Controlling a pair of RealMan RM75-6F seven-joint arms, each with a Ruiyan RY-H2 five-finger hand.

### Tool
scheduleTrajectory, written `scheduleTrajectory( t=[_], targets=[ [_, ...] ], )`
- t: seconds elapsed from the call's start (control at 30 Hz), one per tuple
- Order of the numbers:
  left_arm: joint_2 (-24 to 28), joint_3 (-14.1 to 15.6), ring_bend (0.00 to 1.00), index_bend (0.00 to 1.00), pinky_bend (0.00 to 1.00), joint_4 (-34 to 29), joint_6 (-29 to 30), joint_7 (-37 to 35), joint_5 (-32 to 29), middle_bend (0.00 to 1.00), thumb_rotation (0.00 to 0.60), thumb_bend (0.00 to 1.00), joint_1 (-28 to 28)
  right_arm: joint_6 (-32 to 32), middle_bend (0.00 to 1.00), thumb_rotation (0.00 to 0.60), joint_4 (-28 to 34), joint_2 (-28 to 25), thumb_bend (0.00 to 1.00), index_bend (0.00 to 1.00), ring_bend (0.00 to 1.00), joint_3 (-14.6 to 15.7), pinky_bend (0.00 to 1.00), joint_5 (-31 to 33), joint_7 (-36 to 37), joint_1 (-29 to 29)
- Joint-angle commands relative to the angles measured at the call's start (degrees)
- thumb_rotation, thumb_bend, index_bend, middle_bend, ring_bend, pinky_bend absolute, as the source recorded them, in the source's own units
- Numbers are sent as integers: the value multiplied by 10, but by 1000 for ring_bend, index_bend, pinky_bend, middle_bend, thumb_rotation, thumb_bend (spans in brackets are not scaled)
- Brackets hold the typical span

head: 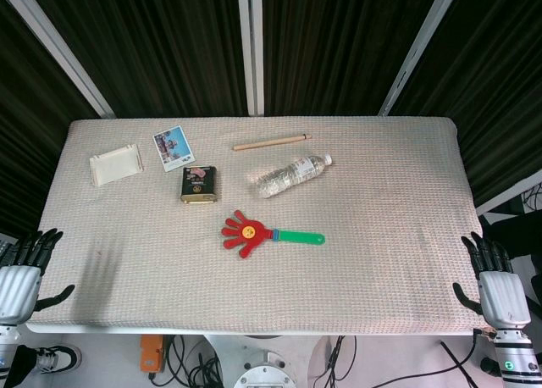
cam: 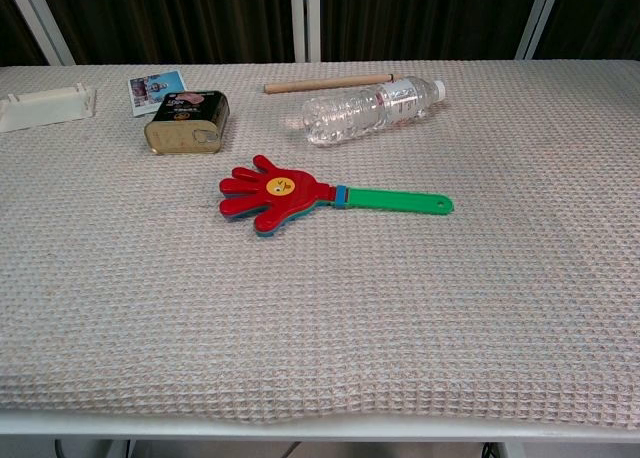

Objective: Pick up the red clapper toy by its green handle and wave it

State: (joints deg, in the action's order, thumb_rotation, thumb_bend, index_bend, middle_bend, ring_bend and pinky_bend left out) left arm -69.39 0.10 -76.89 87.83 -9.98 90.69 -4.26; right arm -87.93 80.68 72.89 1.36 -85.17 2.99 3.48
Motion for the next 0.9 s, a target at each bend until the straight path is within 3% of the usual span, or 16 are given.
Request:
scheduleTrajectory(
  t=[0.03, 0.4, 0.6, 0.9],
  targets=[
    [1, 1, 0, 29, 33, -2, 2, 1, 0, 44, 600, 154, 1, 6, 0, 600, 4, -1, 217, 0, 0, -2, 0, -1, -3, 2],
    [10, 0, 0, 29, 33, -18, 5, 10, 2, 44, 600, 154, 1, 29, 0, 600, 35, -4, 182, 0, 0, -8, 0, -31, -33, 22],
    [9, 1, 0, 29, 33, -19, 0, 13, 3, 44, 600, 154, -1, 101, 0, 600, 78, -13, 180, 0, 0, -11, 0, -36, -29, 64],
    [9, 2, 0, 29, 33, -14, 6, 0, 5, 48, 600, 155, 1, 232, 0, 600, 135, 27, 181, 0, 0, -73, 0, 16, -97, 170]
  ],
)
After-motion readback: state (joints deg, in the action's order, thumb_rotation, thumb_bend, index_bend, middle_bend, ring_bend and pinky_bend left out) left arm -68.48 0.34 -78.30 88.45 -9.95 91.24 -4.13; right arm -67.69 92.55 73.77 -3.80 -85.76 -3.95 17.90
